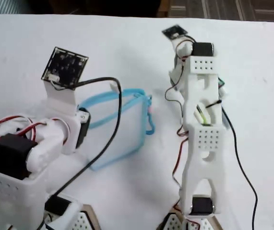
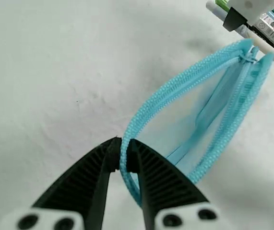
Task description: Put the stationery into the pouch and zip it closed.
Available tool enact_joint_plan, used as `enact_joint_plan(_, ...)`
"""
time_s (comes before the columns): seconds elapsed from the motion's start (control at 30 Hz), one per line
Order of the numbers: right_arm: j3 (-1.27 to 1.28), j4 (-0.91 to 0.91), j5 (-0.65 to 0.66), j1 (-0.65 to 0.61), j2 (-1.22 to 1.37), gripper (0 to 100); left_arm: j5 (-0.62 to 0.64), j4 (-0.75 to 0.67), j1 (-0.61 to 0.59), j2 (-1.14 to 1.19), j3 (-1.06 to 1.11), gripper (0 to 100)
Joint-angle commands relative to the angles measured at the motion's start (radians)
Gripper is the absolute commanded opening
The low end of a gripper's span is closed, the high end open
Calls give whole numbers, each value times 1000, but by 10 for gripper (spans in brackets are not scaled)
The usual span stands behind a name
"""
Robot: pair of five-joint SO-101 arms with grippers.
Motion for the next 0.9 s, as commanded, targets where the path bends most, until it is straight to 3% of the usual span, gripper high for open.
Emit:
enact_joint_plan(0.0, 307, 15, -3, -2, -232, 17, 0, 2, -5, 0, 45, 23)
enact_joint_plan(0.17, 565, -10, -8, -7, -341, 17, 0, 2, -5, 0, 45, 23)
enact_joint_plan(0.37, 646, -156, -38, 1, -288, 20, -2, 2, -5, 0, 45, 23)
enact_joint_plan(0.63, 640, -59, -2, -61, -269, 276, -3, 0, -5, 0, 45, 23)
enact_joint_plan(0.87, 638, -36, 12, -42, -363, 308, -5, 2, -5, 0, 45, 23)
